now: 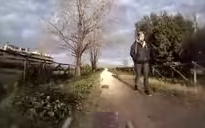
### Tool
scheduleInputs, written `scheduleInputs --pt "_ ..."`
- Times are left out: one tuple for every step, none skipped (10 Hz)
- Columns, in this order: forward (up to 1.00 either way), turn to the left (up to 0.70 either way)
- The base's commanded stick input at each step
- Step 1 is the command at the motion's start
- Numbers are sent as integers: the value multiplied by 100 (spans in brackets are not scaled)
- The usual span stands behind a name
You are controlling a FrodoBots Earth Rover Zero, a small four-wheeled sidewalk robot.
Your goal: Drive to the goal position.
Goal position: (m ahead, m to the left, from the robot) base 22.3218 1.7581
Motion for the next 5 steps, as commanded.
scheduleInputs --pt "70 0" --pt "70 0" --pt "70 0" --pt "70 0" --pt "70 0"
